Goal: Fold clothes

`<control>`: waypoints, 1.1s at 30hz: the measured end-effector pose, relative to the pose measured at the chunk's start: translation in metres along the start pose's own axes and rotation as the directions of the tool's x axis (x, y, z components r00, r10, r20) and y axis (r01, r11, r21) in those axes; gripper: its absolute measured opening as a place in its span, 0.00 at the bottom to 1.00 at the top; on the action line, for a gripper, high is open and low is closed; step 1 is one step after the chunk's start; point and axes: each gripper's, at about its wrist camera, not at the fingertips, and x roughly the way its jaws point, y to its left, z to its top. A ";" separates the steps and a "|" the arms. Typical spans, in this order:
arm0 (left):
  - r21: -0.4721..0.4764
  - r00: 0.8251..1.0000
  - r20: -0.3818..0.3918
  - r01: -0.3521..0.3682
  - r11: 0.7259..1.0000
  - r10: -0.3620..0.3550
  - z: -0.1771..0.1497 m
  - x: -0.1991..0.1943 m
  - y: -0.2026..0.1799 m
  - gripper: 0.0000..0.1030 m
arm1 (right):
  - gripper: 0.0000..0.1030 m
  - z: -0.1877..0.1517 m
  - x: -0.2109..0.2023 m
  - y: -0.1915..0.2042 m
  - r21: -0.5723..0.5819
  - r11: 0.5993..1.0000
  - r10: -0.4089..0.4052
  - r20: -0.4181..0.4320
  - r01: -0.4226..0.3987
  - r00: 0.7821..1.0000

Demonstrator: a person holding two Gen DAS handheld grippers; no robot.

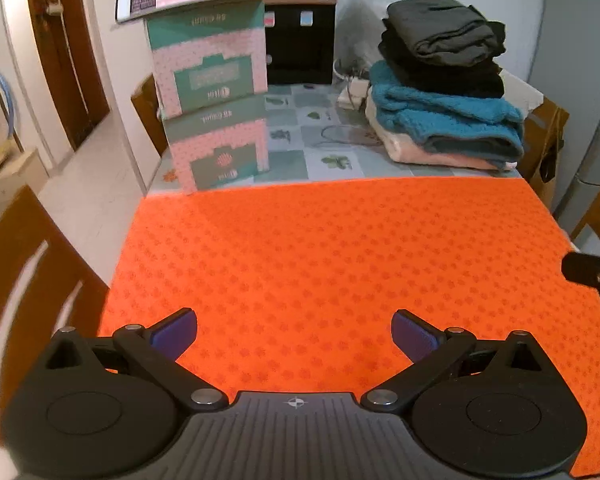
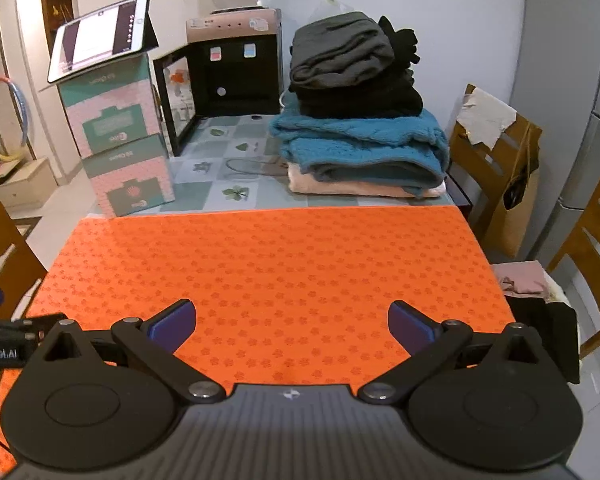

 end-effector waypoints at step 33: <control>-0.045 0.999 -0.037 0.026 0.999 -0.028 -0.010 0.009 0.000 1.00 | 1.00 -0.012 0.010 -0.017 0.039 0.999 -0.001 -0.019 0.002 1.000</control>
